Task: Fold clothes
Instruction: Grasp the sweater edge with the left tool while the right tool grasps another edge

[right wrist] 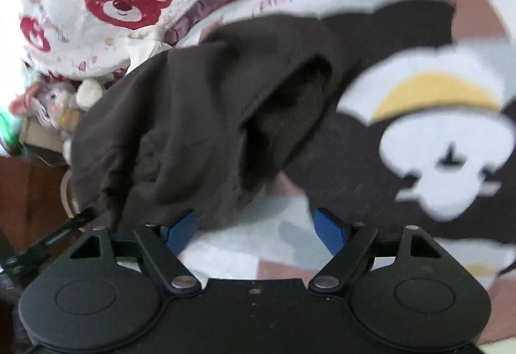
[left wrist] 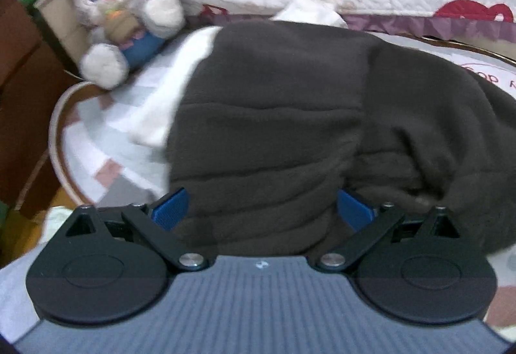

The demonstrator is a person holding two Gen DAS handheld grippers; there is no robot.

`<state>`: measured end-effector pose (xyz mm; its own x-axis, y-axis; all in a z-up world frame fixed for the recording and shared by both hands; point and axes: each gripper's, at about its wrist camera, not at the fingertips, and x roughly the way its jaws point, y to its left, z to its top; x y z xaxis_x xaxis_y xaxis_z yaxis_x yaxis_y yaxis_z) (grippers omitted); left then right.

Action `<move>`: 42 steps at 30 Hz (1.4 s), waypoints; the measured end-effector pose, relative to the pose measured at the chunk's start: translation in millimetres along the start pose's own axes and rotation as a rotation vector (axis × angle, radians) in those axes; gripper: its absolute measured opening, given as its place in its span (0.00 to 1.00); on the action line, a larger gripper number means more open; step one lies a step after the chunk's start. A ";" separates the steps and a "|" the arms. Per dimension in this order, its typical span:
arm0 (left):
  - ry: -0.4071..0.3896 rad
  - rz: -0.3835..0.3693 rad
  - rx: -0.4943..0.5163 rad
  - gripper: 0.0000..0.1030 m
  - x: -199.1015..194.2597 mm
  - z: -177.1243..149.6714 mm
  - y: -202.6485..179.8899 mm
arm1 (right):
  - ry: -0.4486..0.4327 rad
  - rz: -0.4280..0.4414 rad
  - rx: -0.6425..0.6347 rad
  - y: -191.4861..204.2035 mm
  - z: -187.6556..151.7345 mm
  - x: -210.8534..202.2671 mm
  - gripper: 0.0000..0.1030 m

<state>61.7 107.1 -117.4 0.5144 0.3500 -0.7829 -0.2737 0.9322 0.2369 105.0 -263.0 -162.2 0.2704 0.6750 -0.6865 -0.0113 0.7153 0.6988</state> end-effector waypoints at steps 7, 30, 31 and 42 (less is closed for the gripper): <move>-0.100 0.056 0.036 0.53 10.9 -4.4 -25.0 | -0.046 -0.065 -0.009 -1.2 2.8 28.3 0.82; -0.099 0.033 -0.023 0.26 48.8 -29.9 -16.8 | -0.274 0.037 0.018 22.5 54.4 89.2 0.43; -0.100 0.005 -0.044 0.20 47.7 -30.7 -13.8 | -0.258 0.049 -0.007 24.7 57.9 91.9 0.18; -0.228 -0.249 -0.027 0.07 -10.0 -28.0 -5.7 | -0.558 -0.004 -0.355 73.3 35.6 -61.2 0.11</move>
<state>35.5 95.7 -127.0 0.7357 0.1264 -0.6655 -0.1369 0.9899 0.0367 122.0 -258.3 -61.7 0.7285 0.5451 -0.4149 -0.3003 0.7985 0.5218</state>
